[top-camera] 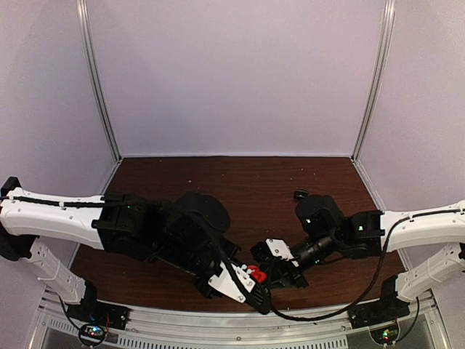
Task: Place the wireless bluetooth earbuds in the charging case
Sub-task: Insert the right earbud into the right side groove of the charging case.
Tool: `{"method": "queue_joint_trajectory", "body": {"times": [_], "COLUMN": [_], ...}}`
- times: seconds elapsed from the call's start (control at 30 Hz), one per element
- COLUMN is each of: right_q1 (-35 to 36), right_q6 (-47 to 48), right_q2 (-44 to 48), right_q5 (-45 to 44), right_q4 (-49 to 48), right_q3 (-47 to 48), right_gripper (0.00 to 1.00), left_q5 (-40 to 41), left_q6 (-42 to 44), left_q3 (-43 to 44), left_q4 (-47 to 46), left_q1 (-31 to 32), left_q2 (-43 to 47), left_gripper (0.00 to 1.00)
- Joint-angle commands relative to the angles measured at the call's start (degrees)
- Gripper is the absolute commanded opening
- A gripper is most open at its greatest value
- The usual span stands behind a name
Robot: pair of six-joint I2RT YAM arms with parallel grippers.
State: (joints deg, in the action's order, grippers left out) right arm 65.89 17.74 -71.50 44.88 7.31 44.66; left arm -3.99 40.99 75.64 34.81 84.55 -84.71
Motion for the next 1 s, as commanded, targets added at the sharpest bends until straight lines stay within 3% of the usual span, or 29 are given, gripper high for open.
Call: {"method": "queue_joint_trajectory", "body": {"times": [0.0, 0.7, 0.97], "right_q1": [0.47, 0.4, 0.38], "right_q6": [-1.12, -2.61, -3.41], "right_q2": [0.06, 2.28, 2.34], "right_q5": [0.24, 0.56, 0.06], "right_q4": [-4.99, -7.18, -9.81], "right_q3": [3.14, 0.92, -1.15], "right_gripper": [0.0, 0.0, 0.0], "left_q5": [-1.7, 3.09, 7.54], "left_q6": [0.9, -0.08, -0.21], "left_q3": [-0.15, -0.8, -0.47], "left_q4": [0.23, -0.18, -0.67], "left_q1": [0.44, 1.03, 1.05], "left_q2": [-1.73, -1.0, 0.77], "left_gripper": [0.13, 0.23, 0.34]}}
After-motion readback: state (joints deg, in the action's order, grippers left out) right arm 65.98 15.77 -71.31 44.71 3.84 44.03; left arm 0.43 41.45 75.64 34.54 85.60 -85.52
